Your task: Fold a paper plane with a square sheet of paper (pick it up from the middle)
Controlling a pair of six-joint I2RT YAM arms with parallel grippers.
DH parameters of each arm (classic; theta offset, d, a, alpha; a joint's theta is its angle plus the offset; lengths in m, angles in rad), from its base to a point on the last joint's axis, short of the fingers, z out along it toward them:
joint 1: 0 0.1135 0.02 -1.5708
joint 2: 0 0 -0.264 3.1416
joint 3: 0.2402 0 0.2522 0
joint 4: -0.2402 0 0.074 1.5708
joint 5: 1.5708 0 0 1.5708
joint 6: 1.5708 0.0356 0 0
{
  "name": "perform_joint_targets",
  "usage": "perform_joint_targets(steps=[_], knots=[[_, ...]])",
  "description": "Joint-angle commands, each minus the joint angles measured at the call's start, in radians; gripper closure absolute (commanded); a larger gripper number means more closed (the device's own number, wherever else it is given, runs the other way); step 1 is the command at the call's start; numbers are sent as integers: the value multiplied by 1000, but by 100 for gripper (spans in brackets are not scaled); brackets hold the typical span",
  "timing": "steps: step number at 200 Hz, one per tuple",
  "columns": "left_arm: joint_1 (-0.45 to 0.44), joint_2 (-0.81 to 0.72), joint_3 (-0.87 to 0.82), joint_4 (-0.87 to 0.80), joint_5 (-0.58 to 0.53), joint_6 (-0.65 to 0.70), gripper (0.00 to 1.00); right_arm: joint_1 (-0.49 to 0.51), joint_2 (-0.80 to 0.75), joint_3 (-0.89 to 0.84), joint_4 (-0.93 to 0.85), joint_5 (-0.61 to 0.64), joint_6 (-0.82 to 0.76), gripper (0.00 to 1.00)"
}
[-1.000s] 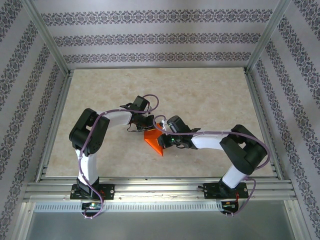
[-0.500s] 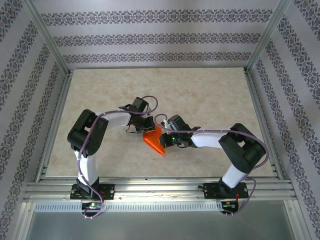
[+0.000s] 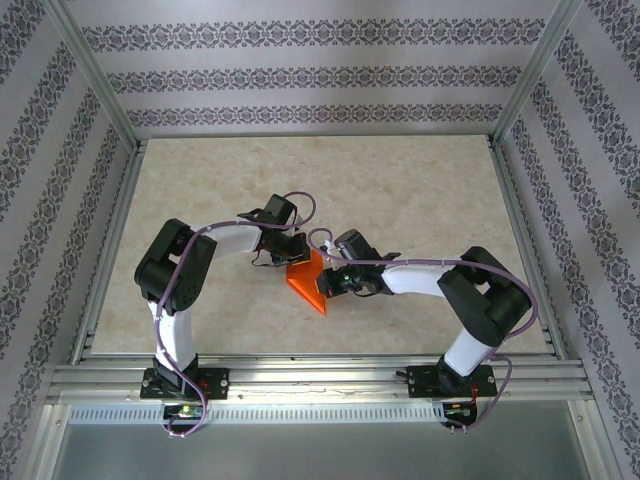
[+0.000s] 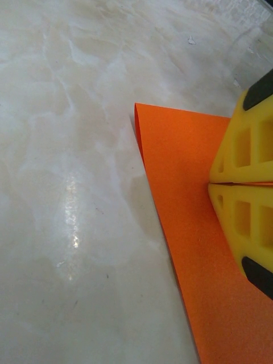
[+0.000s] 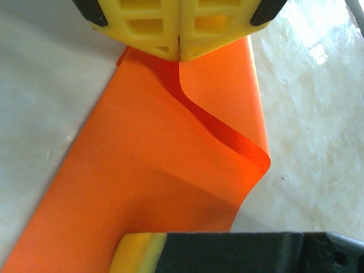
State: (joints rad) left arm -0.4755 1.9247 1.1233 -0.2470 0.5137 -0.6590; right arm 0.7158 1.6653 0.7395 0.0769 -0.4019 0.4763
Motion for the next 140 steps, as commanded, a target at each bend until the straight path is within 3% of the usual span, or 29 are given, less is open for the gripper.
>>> perform_joint_targets(steps=[1, 140], knots=[[9, -10, -22, -36, -18, -7, 90, 7, 22, 30, -23, -6, 11, 100], [9, -6, -4, -56, -15, 5, 90, 28, 17, 32, -45, 14, 18, 100]])
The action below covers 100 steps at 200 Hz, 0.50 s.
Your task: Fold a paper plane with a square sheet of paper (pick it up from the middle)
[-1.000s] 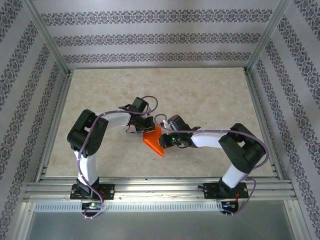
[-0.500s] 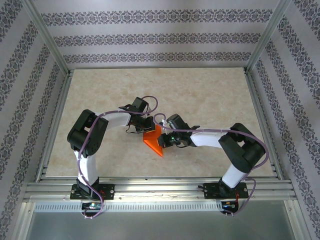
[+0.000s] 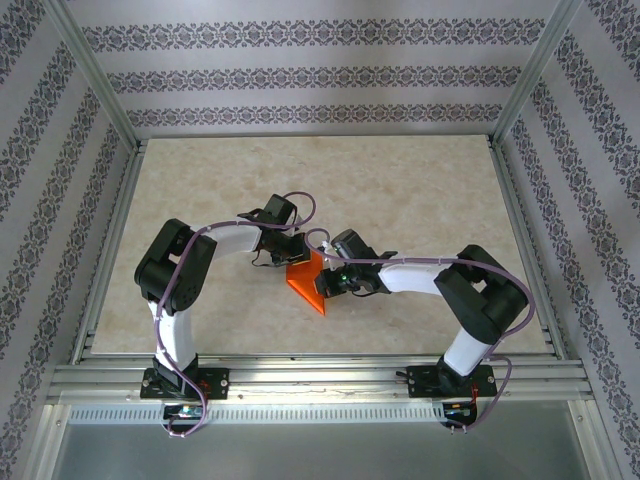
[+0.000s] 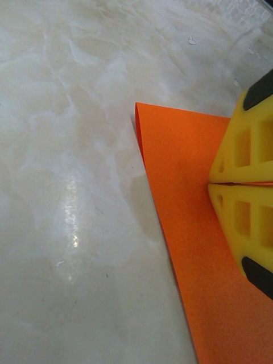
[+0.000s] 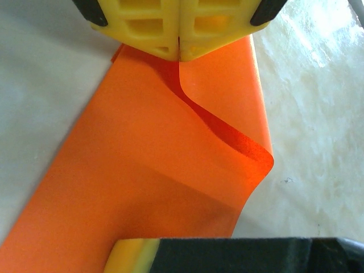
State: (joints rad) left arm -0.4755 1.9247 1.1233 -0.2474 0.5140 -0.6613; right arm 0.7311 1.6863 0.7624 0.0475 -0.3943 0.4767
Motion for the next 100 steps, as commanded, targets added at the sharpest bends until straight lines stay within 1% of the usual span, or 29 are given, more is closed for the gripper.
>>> perform_joint_targets(steps=[1, 55, 100], knots=[[8, -6, -4, -56, -16, 8, 90, 14, -4, 9, -15, 5, 18, 100], [9, -5, -4, -62, -17, 11, 90, 24, 4, 10, 4, 46, 20, 100], [8, -9, -4, -53, -19, 1, 90, 28, 6, 28, -31, 62, 7, 100]])
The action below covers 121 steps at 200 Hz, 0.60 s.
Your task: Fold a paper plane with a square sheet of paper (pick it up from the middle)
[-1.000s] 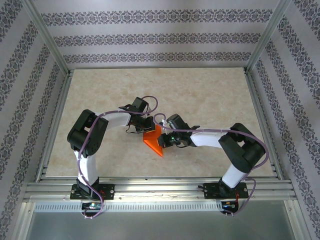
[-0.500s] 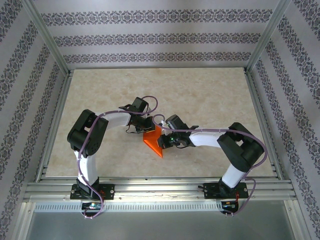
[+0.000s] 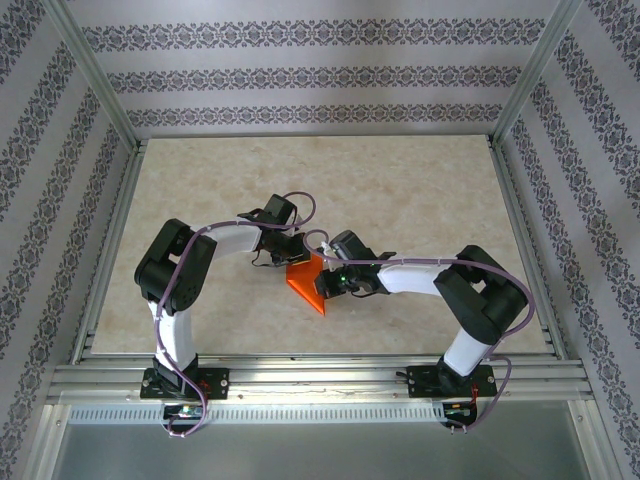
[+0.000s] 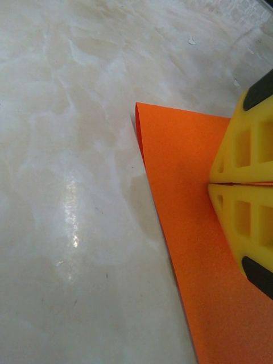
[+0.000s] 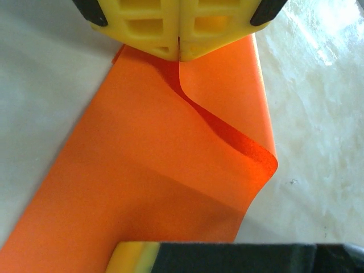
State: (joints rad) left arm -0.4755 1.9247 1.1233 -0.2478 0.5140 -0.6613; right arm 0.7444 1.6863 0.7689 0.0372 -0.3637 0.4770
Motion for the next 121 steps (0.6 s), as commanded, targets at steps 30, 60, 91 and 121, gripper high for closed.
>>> perform_joint_targets(steps=[30, 60, 91, 121], knots=[[9, -9, -3, -51, -16, -2, 90, 13, 4, 13, -25, 30, 3, 100], [9, -10, -5, -51, -18, -1, 90, 15, 6, 9, -17, 20, 9, 100], [9, -10, -9, -50, -18, -3, 90, 15, 13, 6, -16, 28, 10, 100], [8, -11, -11, -48, -20, -5, 90, 15, 22, 9, -7, 26, 15, 100]])
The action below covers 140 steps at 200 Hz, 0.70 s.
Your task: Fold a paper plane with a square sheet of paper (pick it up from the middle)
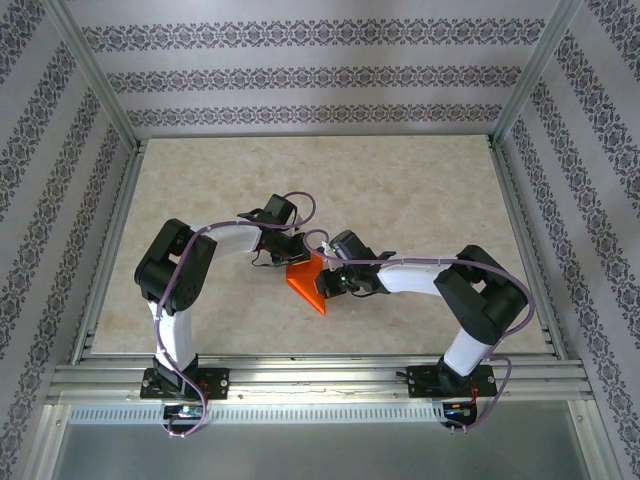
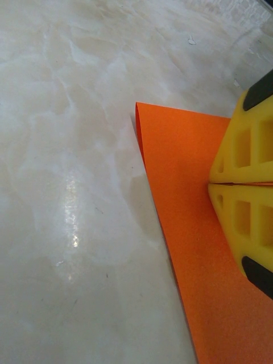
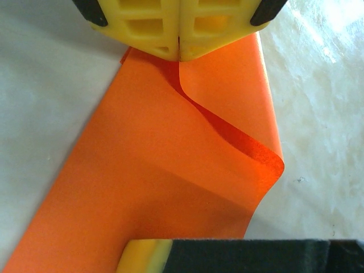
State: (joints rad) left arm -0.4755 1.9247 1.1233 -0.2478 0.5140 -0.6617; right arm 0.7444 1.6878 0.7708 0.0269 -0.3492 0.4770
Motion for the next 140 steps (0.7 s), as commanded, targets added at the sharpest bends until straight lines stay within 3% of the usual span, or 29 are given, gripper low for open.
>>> perform_joint_targets(steps=[1, 140], knots=[[9, -11, -10, -48, -20, -4, 90, 15, 21, 7, 4, 11, 15, 100], [9, -23, 2, -36, -32, -21, 89, 15, 44, -14, 11, 32, 17, 100]])
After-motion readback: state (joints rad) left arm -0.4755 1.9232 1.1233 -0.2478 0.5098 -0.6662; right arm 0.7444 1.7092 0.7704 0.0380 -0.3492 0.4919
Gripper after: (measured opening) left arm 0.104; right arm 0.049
